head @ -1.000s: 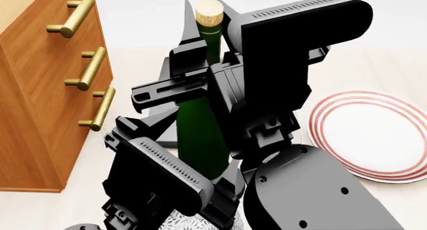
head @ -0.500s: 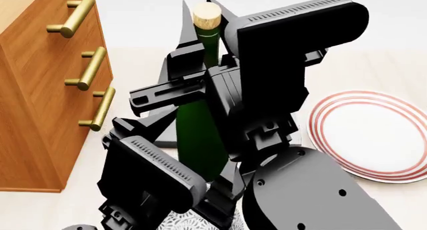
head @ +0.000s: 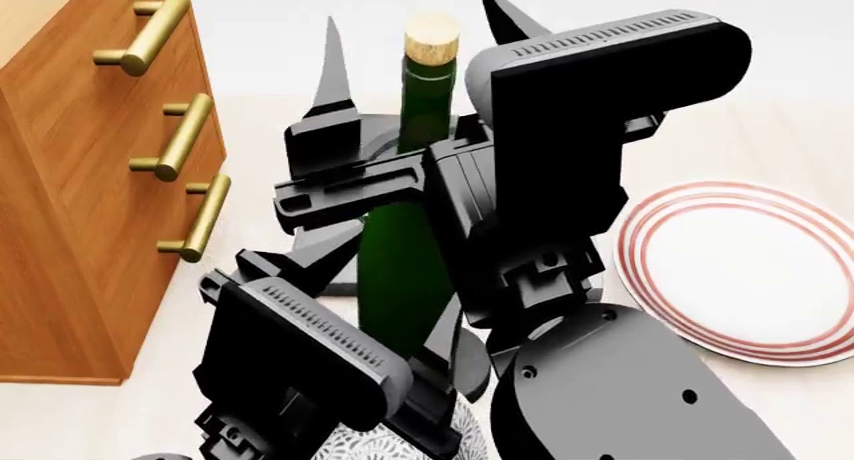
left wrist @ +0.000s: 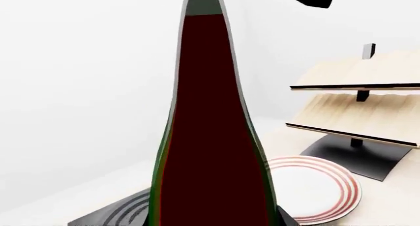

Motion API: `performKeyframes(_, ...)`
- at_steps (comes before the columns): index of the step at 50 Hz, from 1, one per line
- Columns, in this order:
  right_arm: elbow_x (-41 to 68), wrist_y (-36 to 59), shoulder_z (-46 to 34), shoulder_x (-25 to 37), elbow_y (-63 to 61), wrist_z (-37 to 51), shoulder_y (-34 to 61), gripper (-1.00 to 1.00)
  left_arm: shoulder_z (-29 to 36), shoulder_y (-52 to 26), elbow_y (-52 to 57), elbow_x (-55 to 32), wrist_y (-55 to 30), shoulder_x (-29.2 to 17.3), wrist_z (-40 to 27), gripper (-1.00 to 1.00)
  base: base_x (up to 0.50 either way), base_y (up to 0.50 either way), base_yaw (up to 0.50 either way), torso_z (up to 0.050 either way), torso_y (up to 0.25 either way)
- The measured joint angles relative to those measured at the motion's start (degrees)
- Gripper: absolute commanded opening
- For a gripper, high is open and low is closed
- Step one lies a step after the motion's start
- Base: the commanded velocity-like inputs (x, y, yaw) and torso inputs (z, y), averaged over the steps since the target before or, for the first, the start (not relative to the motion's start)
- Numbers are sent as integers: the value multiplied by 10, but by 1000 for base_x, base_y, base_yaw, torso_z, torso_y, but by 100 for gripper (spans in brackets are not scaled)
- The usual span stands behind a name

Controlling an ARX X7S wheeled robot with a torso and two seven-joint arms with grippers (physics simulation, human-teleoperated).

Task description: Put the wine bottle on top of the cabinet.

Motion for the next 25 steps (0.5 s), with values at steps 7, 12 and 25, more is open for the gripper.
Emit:
performKeyframes(7, -2, -2, -2, -1, 0, 2, -2, 100, -1, -2, 1, -14, -3, -2, -2, -100, 0, 0, 0, 0, 0)
performKeyframes(12, 0, 0, -3, 0, -6, 5, -2, 100, -2, -4, 4, -22, -5, -4, -5, -100, 0, 0, 0, 0, 0)
performKeyframes(25, 17, -19, 22, 23, -87, 25, -80, 100, -9, -18, 15, -42, -19, -10, -13, -100, 0, 0, 0, 1, 1)
